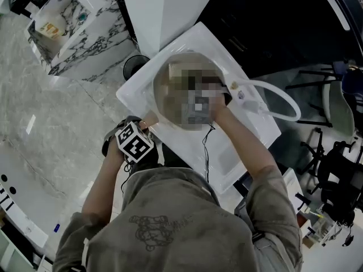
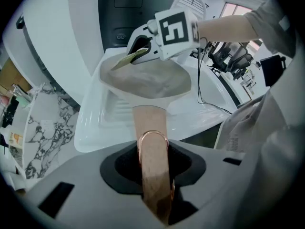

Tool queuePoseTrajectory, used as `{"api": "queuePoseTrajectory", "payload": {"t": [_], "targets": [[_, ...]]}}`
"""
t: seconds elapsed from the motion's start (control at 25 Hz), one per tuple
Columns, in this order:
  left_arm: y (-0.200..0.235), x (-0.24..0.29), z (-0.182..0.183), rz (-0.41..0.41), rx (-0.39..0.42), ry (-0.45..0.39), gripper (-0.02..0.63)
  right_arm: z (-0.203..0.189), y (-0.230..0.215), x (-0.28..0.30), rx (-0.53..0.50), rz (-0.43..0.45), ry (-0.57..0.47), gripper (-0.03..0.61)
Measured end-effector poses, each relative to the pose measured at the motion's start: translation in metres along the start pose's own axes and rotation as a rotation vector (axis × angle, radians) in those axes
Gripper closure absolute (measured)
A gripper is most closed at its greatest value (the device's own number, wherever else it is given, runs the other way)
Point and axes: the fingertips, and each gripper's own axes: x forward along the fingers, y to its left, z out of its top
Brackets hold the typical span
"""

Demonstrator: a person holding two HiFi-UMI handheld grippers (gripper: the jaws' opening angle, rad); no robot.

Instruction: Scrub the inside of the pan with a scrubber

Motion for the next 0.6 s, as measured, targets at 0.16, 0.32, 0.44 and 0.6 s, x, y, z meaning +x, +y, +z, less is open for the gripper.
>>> {"api": "queuePoseTrajectory", "payload": {"t": [0.16,0.32,0.44,0.6], "targets": [[0.0,-0.001,0.0,-0.003,0.002,0.001,0.479,-0.013,-0.002,0.018,-0.15,-0.074,0.051,0.503],[0.0,-0.001,0.0,-0.008,-0.001,-0.003,0.479,-0.038,0.014,0.028,-0.141,0.006,0.119,0.503],[0.001,-0.001,0.001,-0.005,0.005,-0.001,0.48,-0.054,0.031,0.026,-0.092,0.104,0.168,0.503],[0.002,-0.001,0.003,-0.003,0.015,0.004,0.48,-0.071,0.05,0.015,-0.024,0.199,0.236,0.503]]}}
